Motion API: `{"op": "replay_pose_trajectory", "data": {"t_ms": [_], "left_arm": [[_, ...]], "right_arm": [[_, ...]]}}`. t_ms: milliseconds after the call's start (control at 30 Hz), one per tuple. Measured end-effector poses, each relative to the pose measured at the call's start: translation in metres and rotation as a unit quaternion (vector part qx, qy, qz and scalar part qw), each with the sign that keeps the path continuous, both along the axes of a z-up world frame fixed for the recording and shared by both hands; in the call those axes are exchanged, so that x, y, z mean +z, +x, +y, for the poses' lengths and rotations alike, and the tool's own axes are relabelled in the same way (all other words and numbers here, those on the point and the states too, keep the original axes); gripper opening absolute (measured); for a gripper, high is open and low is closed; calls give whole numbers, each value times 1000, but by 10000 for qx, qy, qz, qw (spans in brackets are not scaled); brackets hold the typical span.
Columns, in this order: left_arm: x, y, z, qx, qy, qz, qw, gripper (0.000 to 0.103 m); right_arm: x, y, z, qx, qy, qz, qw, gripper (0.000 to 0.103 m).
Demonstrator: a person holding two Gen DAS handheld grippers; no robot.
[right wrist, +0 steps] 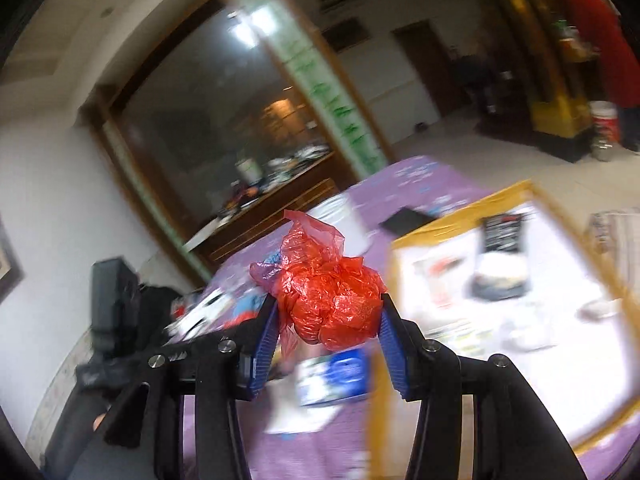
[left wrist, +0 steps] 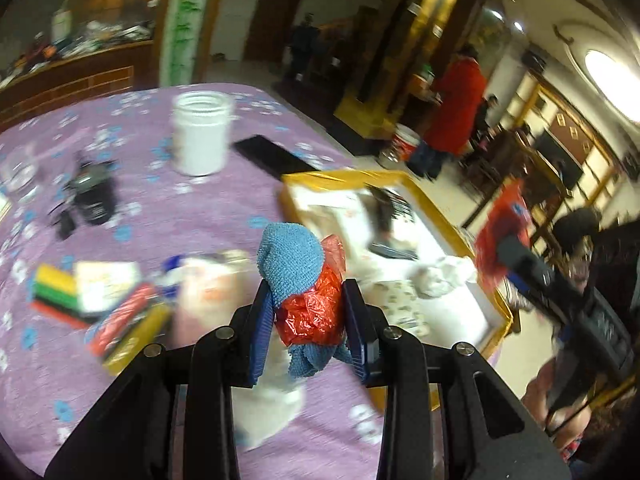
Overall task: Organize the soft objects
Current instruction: 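Carry the socks and red bag over the tray and lower them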
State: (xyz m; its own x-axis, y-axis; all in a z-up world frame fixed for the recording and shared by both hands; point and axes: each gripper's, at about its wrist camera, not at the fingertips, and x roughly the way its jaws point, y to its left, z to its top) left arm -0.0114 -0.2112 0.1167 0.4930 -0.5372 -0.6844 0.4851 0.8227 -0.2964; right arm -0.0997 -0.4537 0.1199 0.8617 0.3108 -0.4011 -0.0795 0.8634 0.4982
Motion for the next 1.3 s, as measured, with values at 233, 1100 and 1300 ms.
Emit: {"op": "replay_pose_trajectory", "data": {"t_ms": [233,1100,1300], "left_arm": [[-12,10,-79,-502,122,360,9980,31],[-50,24,-138,-641,382,747,9944,44],[-44,24,-133,-609,272,708,9953,55]], "right_arm": [[0,20,-56,-671,-271,548,9959,49],[-56,76,-115,-1339,-305,1772,9745,60],[-50,72,-111,-1375,-374,1672,9756,63]]}}
